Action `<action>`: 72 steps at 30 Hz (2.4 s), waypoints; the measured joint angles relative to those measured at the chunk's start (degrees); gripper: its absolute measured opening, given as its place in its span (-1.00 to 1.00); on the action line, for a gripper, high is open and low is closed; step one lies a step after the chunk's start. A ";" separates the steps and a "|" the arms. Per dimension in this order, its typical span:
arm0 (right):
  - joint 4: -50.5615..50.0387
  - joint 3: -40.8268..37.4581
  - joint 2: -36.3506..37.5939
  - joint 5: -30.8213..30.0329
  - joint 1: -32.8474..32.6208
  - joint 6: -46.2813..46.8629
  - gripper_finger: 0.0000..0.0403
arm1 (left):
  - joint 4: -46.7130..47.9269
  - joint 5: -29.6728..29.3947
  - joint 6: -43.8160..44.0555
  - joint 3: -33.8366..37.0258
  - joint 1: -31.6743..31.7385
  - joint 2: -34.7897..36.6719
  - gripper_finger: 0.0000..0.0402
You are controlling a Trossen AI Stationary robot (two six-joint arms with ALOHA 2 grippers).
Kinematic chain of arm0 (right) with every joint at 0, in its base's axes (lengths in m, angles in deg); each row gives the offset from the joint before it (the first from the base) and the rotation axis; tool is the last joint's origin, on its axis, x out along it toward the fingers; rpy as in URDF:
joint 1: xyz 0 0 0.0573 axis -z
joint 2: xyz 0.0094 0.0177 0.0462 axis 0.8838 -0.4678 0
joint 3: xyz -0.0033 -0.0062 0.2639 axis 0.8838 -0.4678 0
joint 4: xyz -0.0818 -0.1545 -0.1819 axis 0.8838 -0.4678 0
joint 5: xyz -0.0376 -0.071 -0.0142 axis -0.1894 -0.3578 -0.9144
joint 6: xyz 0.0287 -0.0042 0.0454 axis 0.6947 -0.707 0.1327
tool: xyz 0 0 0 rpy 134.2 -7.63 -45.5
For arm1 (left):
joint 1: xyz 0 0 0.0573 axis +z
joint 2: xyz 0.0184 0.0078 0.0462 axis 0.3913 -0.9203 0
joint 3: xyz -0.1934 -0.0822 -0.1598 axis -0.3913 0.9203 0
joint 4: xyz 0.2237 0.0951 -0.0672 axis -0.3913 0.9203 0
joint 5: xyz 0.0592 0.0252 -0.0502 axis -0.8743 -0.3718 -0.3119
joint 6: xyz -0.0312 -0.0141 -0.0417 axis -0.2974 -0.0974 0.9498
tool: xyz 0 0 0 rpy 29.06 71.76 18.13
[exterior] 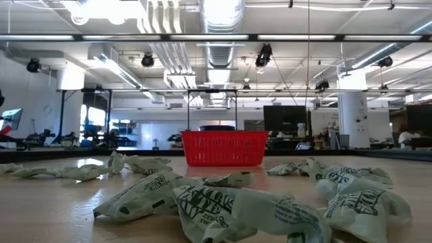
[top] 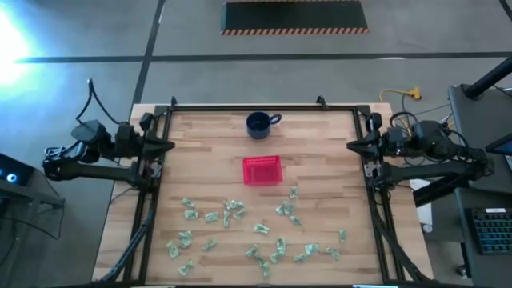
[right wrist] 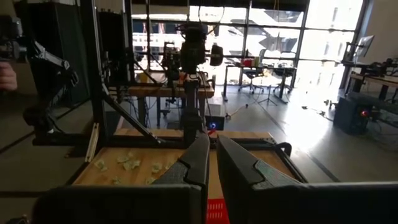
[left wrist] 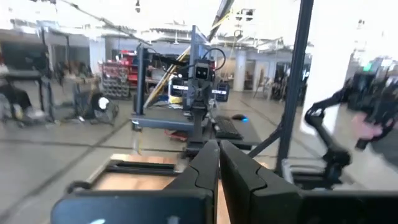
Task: Pick and place items into bin
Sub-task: Put the stevia packet into the red bin
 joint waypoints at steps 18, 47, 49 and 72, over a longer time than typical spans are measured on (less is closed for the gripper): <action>-5.21 -0.57 -12.68 0.77 -0.09 3.79 -0.89 | -2.24 -0.04 -8.04 3.34 -0.02 -10.14 -1.00; 0.38 -1.78 -19.12 7.55 -7.69 -16.53 -0.89 | -3.95 -14.48 -15.01 3.73 -20.42 -39.04 -1.00; 1.47 -2.78 -19.35 7.54 -7.69 -16.53 -0.89 | -3.72 -16.79 -15.00 3.57 -22.24 -40.05 -1.00; 14.76 -10.91 -15.93 7.79 -9.63 -16.71 -0.89 | 16.37 -25.58 -5.69 -4.10 -27.32 -55.55 -0.99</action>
